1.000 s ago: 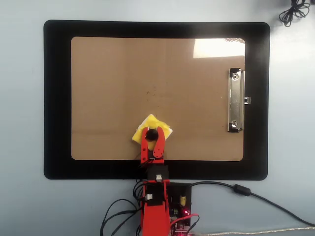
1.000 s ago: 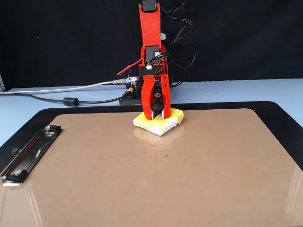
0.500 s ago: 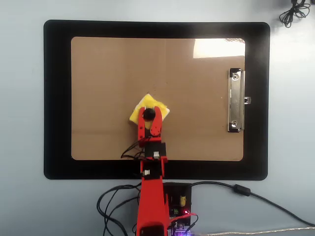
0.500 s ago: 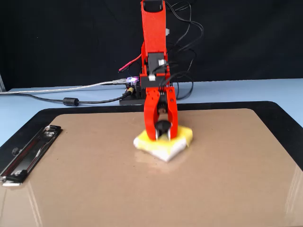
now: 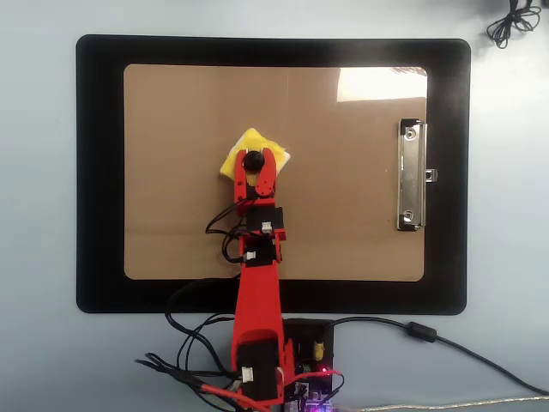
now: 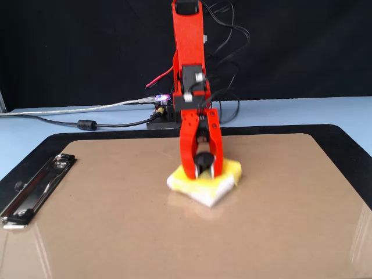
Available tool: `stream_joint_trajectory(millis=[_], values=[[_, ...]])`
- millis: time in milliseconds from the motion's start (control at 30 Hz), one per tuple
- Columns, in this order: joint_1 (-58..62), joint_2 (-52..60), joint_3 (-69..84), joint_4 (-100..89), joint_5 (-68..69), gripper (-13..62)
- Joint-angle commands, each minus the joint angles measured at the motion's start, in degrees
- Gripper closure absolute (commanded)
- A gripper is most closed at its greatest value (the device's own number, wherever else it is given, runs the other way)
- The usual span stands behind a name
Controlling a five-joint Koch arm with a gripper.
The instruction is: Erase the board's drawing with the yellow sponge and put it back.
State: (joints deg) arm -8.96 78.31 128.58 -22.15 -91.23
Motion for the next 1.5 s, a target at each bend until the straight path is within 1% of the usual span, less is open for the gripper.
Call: stream_joint_trajectory(millis=[0,133,200,267,333,400,467,533,567,767,1000,1100,1133,1167,1267,1333,1367,1467], values=[[-1.0,1.9,1.8,0.4,-0.6,57.6],[-2.3,21.0,10.0,4.8,-0.9,57.6],[-7.1,33.5,10.9,15.6,-1.1,57.6],[-12.5,43.0,10.2,25.8,-2.5,57.6],[-18.5,47.8,6.1,34.0,-4.3,57.6],[-26.1,48.3,1.5,39.1,-4.7,57.6],[-34.6,47.4,-0.9,39.4,-4.7,57.6],[-42.7,44.2,-2.5,39.1,-4.8,57.6],[-44.5,42.5,-3.1,38.7,-4.8,57.6],[-48.6,35.4,-3.1,31.1,-4.8,57.6],[-49.0,25.7,-2.8,22.4,-4.7,57.4],[-49.0,24.0,-2.0,20.8,-4.5,56.7],[-49.0,23.9,-1.7,20.6,-4.5,55.4],[-49.0,23.7,-1.2,20.4,-4.3,50.0],[-50.6,23.6,-0.4,20.4,-4.6,29.3],[-52.2,23.5,-0.3,20.4,-4.5,17.8],[-52.4,23.6,-0.2,20.5,-4.6,16.3],[-52.6,24.2,-0.1,20.7,-4.7,15.7]])
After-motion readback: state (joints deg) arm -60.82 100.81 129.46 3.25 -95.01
